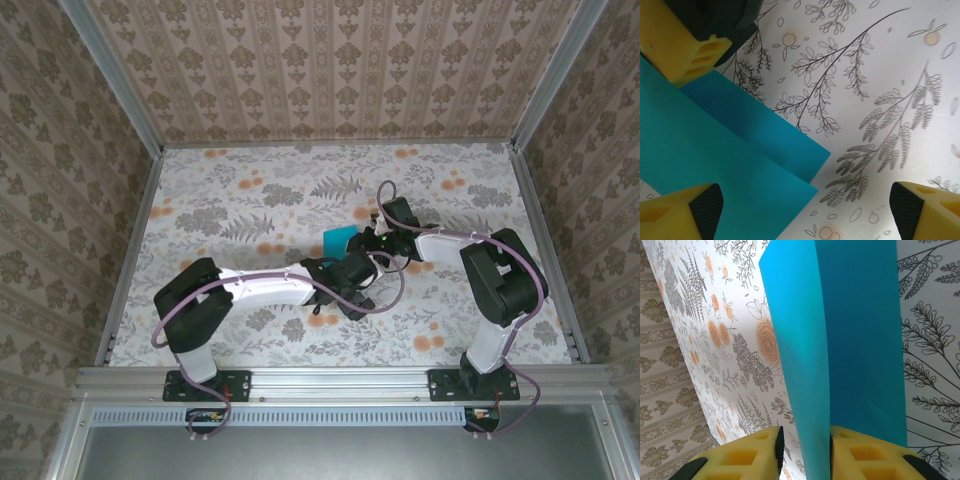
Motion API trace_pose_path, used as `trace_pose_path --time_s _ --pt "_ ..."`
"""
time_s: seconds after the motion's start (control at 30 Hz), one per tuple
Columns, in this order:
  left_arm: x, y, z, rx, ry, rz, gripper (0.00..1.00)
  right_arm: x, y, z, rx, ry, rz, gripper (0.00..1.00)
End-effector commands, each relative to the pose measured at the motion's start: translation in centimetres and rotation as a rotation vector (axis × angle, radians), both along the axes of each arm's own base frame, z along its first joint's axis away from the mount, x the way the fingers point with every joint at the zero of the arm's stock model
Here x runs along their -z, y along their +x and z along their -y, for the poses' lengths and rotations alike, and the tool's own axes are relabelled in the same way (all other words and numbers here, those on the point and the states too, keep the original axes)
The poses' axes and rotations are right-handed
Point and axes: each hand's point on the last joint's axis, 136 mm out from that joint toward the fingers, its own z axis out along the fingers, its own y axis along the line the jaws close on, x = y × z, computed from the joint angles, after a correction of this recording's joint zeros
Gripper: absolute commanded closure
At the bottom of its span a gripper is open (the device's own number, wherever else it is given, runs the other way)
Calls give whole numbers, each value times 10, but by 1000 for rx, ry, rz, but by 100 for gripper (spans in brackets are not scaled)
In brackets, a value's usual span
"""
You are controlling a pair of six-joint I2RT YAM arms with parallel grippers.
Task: Fold a paper plane with a square sheet of paper (fold left side to right side)
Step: Fold the triangle a second time at the center of the table.
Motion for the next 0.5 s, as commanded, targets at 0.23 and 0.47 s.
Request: trace_pose_path --time_s 0.23,0.47 --pt "5 18 -9 -46 140 112 12 0 3 0 19 -4 -30 70" --pt "3 22 -7 -53 137 127 34 2 2 0 13 -10 -36 70"
